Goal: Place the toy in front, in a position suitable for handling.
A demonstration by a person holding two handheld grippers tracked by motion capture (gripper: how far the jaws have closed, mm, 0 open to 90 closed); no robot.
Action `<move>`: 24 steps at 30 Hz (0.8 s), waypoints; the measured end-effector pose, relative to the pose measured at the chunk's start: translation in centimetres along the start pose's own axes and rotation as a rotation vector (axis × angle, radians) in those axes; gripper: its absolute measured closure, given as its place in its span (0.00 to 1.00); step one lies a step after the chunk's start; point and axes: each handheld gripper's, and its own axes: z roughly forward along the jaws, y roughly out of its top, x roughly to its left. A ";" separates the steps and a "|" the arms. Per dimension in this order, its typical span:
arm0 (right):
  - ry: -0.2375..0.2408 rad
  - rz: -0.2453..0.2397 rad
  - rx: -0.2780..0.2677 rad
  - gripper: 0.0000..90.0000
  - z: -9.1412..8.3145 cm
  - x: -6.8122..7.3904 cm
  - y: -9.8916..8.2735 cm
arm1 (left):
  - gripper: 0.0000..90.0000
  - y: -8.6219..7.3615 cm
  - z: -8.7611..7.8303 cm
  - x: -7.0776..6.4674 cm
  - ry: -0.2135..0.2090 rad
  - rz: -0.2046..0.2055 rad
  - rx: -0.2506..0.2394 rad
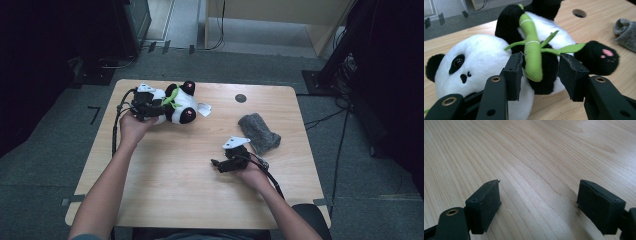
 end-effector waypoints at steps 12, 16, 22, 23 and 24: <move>0.001 -0.001 0.001 0.20 0.0 0.0 0.0 | 0.80 -0.1 0.8 0.1 0.009 0.000 -0.030; 0.001 -0.002 0.001 0.20 0.0 0.0 0.0 | 0.87 0.0 0.5 0.1 0.000 -0.019 -0.026; 0.005 -0.002 0.004 0.18 0.1 -0.1 0.1 | 0.90 0.4 -0.3 0.0 -0.046 -0.089 -0.058; 0.005 -0.001 0.005 0.18 0.1 -0.1 0.1 | 0.90 0.5 -0.4 -0.1 -0.052 -0.102 -0.066; 0.005 -0.001 0.005 0.18 0.1 -0.1 0.1 | 0.90 0.7 -0.6 -0.3 -0.052 -0.100 -0.070</move>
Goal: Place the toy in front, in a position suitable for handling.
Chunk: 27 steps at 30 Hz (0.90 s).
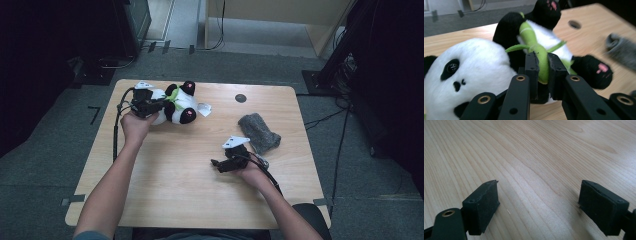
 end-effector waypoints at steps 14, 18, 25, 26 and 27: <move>-0.026 0.028 0.067 0.25 -0.3 -0.1 0.7 | 0.90 0.4 -1.7 -4.5 -0.064 0.068 0.013; -0.037 0.044 0.075 0.29 -0.4 -0.4 0.9 | 0.90 0.0 -2.0 -5.5 -0.091 0.056 0.022; -0.069 0.087 0.047 0.31 -1.1 -0.9 1.0 | 0.90 -0.8 -3.1 -7.1 -0.125 0.052 0.020; -0.073 0.088 0.039 0.31 -1.3 -1.0 1.0 | 0.90 -0.9 -3.2 -7.4 -0.133 0.055 0.022; -0.079 0.088 0.030 0.32 -1.5 -1.1 1.1 | 0.90 -1.0 -3.2 -7.6 -0.139 0.051 0.019</move>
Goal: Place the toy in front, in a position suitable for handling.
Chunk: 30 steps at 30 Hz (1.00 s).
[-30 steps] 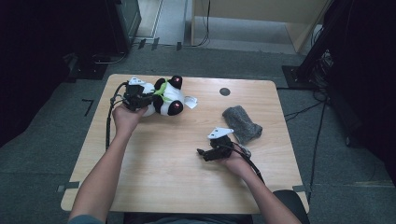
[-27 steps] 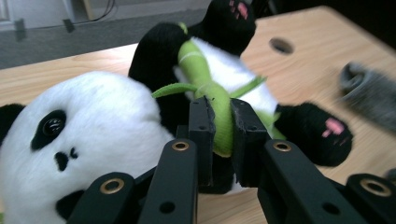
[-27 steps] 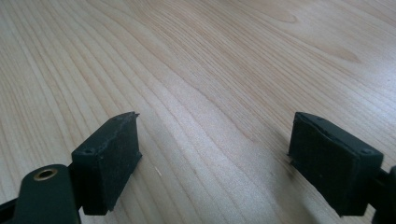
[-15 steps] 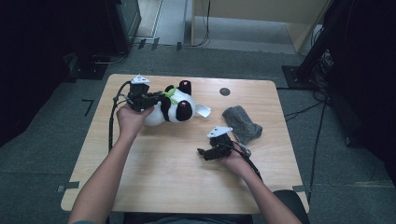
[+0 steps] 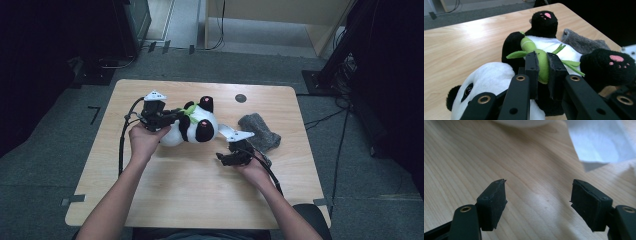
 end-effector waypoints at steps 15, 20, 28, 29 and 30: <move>-0.057 0.075 -0.052 0.31 -2.6 -2.4 -0.5 | 0.89 -1.9 1.4 -2.3 -0.041 0.000 0.006; -0.085 0.109 -0.075 0.27 -3.4 -3.5 -0.7 | 0.89 -2.3 1.7 -2.6 -0.041 0.015 0.011; -0.092 0.117 -0.108 0.19 -4.4 -4.0 -0.8 | 0.78 -2.8 1.5 -2.6 -0.044 0.029 0.023; -0.096 0.121 -0.109 0.19 -4.5 -4.0 -0.8 | 0.75 -2.8 1.5 -2.6 -0.036 0.030 0.021; -0.099 0.124 -0.111 0.19 -4.6 -4.1 -0.8 | 0.71 -2.9 1.5 -2.6 -0.025 0.037 0.020</move>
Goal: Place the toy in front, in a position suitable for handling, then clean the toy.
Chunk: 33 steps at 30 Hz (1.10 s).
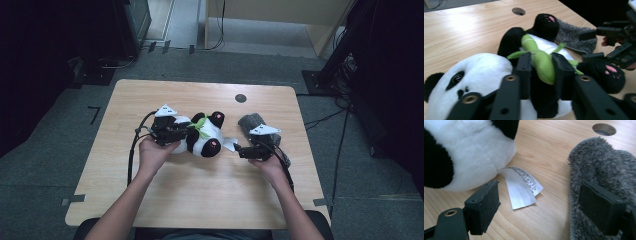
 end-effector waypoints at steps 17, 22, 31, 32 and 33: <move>-0.051 0.060 -0.060 0.32 -2.1 -2.6 0.1 | 0.42 -2.1 -2.2 1.4 0.017 0.018 -0.047; -0.086 0.061 -0.080 0.35 -2.2 -3.2 0.1 | 0.40 -2.3 -3.2 1.7 0.020 0.023 -0.072; -0.110 0.086 -0.073 0.40 -0.8 -4.8 0.5 | 0.40 -3.8 -5.0 3.4 0.036 -0.023 -0.062; -0.107 0.088 -0.051 0.40 -0.6 -5.1 0.8 | 0.39 -4.0 -5.0 3.5 0.039 -0.021 -0.059; -0.102 0.097 -0.043 0.40 -0.4 -5.3 0.9 | 0.39 -4.2 -5.1 3.5 0.045 -0.015 -0.062</move>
